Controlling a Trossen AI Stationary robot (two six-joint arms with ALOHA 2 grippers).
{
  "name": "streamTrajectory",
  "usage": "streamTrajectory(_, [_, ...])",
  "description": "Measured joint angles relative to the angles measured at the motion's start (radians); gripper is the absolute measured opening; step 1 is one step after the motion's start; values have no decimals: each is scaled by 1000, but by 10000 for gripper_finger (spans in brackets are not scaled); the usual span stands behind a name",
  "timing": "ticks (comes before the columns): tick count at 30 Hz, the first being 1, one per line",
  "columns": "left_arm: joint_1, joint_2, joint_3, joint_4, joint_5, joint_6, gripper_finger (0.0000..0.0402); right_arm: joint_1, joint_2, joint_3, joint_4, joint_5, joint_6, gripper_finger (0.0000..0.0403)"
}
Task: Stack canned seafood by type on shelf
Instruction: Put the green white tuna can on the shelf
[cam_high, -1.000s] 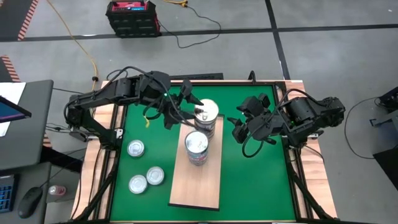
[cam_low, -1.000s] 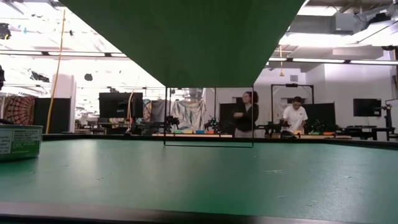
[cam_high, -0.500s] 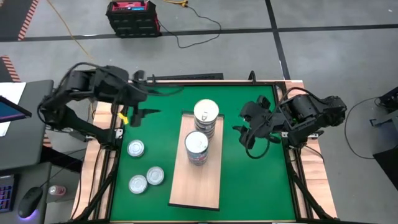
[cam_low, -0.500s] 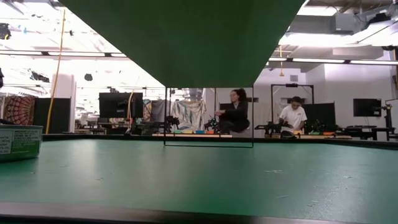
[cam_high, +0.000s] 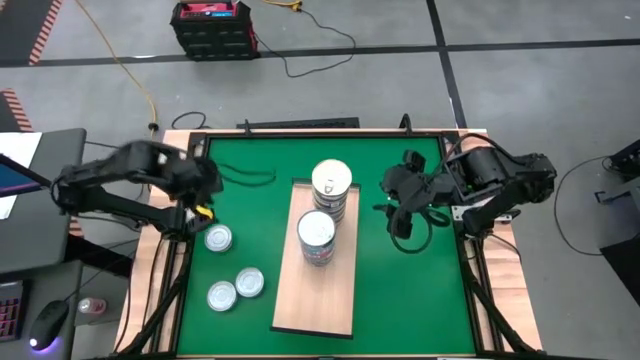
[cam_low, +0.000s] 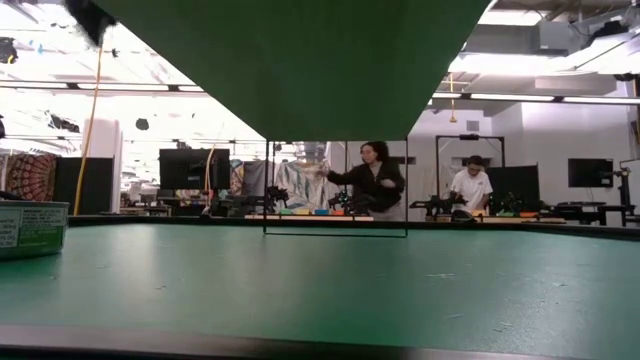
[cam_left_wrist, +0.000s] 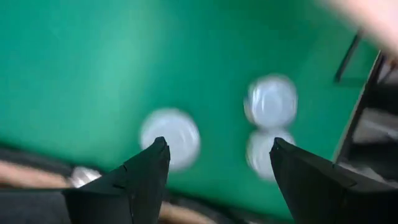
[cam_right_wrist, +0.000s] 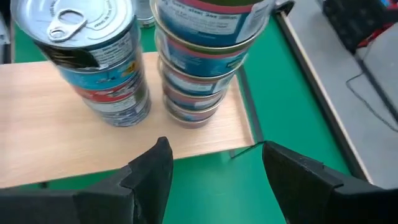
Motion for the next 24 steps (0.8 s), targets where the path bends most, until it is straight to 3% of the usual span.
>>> streamTrajectory(4, [0, -34, -205, 56, 140, -70, 265, 39, 0, 0, 0, -25, 18, 276])
streamTrajectory(9, [-18, -33, -371, 295, 297, -118, 265, 93, 0, 0, 7, 4, 54, 276])
streamTrajectory(24, [-178, -32, -768, 982, 372, -419, 265, 209, 2, 0, 21, 185, 272, 276])
